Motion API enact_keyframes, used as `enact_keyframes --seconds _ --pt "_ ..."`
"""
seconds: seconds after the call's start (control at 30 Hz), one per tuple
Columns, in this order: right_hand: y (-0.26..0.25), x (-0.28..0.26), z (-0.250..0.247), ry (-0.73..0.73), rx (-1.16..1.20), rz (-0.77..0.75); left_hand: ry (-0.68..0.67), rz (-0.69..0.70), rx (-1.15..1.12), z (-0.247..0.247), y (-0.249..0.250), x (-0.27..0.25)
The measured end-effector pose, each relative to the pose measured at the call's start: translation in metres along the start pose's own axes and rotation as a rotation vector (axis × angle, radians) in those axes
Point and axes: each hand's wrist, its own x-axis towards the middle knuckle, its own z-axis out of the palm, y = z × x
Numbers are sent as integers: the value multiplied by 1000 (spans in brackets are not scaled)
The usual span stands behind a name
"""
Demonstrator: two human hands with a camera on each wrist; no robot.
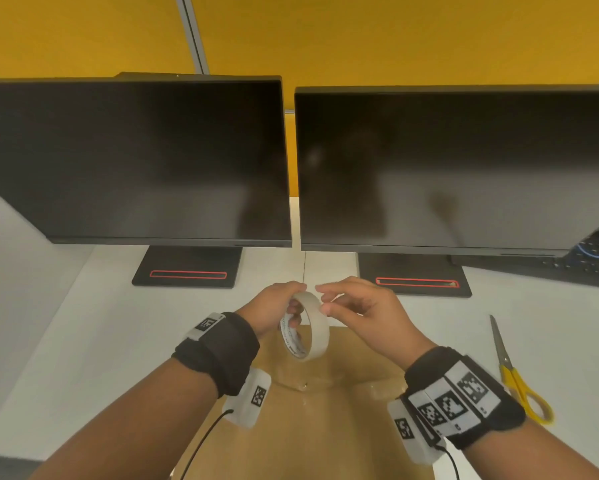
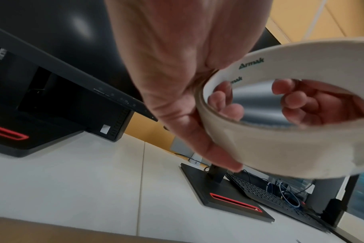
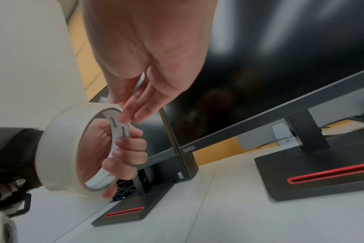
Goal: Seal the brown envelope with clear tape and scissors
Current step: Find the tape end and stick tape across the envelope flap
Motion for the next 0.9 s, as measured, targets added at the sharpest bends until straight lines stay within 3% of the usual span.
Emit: enact_keyframes --seconds 0.3,0.53,0.73,0.9 --pt "1 3 7 -68 -285 -60 -42 22 62 8 -2 3" --pt "3 -4 1 -65 -49 14 -18 12 21 1 0 3" --pt "2 3 -8 -159 -189 20 -34 28 84 2 -4 6" --pt "8 1 2 -205 -381 -68 -3 37 112 2 -6 7"
